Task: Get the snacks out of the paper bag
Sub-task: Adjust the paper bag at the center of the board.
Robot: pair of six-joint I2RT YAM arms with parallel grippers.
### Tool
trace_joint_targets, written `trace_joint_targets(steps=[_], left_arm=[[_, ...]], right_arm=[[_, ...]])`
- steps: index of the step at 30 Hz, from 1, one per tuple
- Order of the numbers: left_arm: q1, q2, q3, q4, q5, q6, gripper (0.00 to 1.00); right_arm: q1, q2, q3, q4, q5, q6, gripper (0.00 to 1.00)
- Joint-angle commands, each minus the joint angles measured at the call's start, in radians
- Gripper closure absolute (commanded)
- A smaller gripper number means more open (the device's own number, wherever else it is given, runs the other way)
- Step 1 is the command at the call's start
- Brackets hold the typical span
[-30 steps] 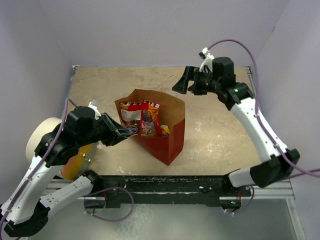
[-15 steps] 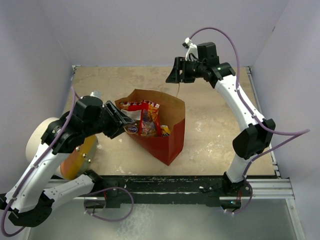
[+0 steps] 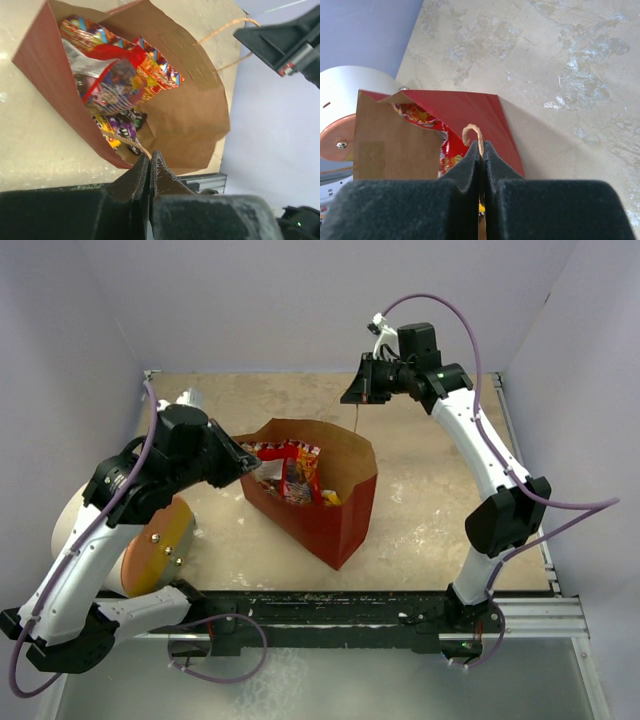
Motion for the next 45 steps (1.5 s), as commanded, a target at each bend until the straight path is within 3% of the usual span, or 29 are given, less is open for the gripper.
trace_joint_targets(steps=[1, 8, 13, 22, 24, 27, 30, 33, 36, 41, 45], left_arm=[[0.112, 0.043, 0.099, 0.024, -0.008, 0.181, 1.0], [0.401, 0.195, 0.236, 0.048, 0.169, 0.377, 1.0], [0.489, 0.26, 0.322, 0.055, 0.241, 0.429, 1.0], [0.492, 0.139, 0.044, 0.099, 0.421, 0.348, 1.0], [0.494, 0.117, 0.037, 0.086, 0.422, 0.347, 0.95], [0.494, 0.104, 0.059, 0.077, 0.441, 0.332, 0.74], [0.494, 0.1, 0.09, 0.052, 0.445, 0.323, 0.52], [0.494, 0.079, 0.091, 0.019, 0.426, 0.328, 0.33], [0.494, 0.063, 0.086, -0.02, 0.408, 0.329, 0.21], [0.494, 0.045, 0.063, -0.005, 0.356, 0.322, 0.15], [0.494, 0.099, 0.101, -0.017, 0.329, 0.3, 0.18]], right_arm=[[-0.004, -0.102, 0.006, 0.05, -0.026, 0.044, 1.0], [0.003, -0.193, -0.118, 0.146, -0.039, 0.136, 1.0], [0.057, -0.267, -0.197, 0.149, -0.025, 0.178, 1.0], [0.165, -0.389, -0.392, 0.195, 0.058, 0.279, 0.97], [0.164, -0.406, -0.376, 0.15, 0.086, 0.291, 0.85], [0.162, -0.39, -0.257, -0.002, 0.192, 0.227, 0.36], [0.163, -0.341, -0.07, -0.182, 0.319, 0.164, 0.01], [0.152, -0.338, 0.034, -0.26, 0.411, 0.215, 0.0], [0.136, -0.428, -0.062, -0.185, 0.379, 0.155, 0.0], [0.136, -0.515, -0.167, -0.051, 0.342, 0.092, 0.0], [0.153, -0.478, -0.211, 0.103, 0.178, 0.133, 0.0]])
